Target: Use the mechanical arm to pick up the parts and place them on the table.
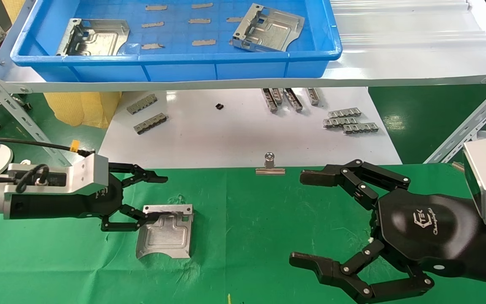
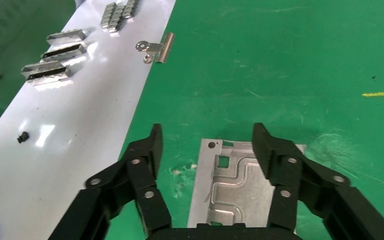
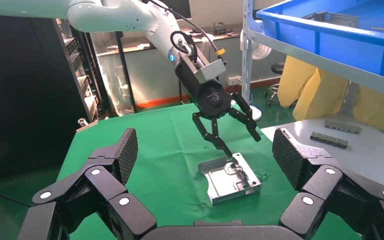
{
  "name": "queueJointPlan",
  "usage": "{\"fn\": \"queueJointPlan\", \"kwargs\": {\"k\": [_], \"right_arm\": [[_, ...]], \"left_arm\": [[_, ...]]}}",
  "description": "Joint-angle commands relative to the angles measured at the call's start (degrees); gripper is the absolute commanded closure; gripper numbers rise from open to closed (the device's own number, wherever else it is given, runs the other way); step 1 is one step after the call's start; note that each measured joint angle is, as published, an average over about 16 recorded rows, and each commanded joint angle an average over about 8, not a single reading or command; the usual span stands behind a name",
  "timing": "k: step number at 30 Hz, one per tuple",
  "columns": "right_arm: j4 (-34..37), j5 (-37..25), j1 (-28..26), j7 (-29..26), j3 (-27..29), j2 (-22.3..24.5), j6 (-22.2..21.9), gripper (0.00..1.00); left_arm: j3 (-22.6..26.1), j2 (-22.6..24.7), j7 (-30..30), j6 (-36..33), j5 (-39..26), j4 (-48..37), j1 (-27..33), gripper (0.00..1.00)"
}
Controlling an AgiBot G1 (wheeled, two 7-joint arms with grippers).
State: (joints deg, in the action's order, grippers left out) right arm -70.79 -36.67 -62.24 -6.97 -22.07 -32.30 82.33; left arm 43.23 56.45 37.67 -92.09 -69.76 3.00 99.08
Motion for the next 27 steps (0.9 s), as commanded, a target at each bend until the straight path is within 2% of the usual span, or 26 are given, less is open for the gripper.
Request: {"fn": "queueJointPlan", "kwargs": {"k": [1,9,27], "right_arm": [[0.0,0.0,0.0,0.0,0.0,0.0,0.0,0.00],[0.0,0.0,0.0,0.0,0.0,0.0,0.0,0.00],[0.0,0.0,0.0,0.0,0.0,0.0,0.0,0.00]], "left_arm": [[-0.2,-0.2,-0.5,-0.2,0.4,-0.2,-0.3,0.00],[-1.1,-0.8,-1.8,0.2,1.2,2.6,-1.5,0.00],[-9.0,-7.1,-16.0,2.1,9.3,23.3,-12.4,0.00]]}}
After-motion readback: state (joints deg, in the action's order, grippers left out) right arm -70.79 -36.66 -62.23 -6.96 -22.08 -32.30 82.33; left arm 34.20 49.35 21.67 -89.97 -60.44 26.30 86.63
